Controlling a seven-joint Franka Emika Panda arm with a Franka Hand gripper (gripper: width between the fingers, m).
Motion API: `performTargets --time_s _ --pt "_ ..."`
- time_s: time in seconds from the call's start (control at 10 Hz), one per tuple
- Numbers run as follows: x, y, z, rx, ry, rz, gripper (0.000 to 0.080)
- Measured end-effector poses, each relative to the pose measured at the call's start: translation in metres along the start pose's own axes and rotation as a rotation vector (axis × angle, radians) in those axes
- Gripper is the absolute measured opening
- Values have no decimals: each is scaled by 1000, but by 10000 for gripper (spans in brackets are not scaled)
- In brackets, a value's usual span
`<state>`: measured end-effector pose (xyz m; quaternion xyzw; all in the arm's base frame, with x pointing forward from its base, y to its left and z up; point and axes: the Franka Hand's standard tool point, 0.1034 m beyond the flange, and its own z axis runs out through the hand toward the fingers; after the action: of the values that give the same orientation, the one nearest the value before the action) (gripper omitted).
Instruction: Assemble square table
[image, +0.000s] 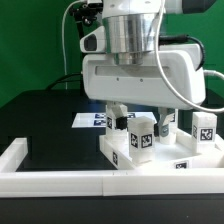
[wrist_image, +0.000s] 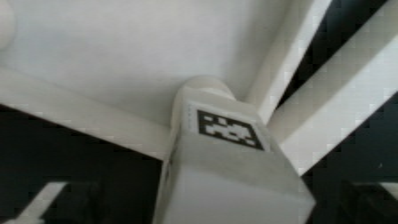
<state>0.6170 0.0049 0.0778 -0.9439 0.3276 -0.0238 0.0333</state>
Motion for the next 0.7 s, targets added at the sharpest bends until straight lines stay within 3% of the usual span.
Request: performTargets --time_s 0.2,0.5,0.7 --pt "-2 -2 0 -8 2 -176 648" --pt "-4 -4 1 -51 14 -488 648" --pt "-3 -3 1 -56 10 -656 648"
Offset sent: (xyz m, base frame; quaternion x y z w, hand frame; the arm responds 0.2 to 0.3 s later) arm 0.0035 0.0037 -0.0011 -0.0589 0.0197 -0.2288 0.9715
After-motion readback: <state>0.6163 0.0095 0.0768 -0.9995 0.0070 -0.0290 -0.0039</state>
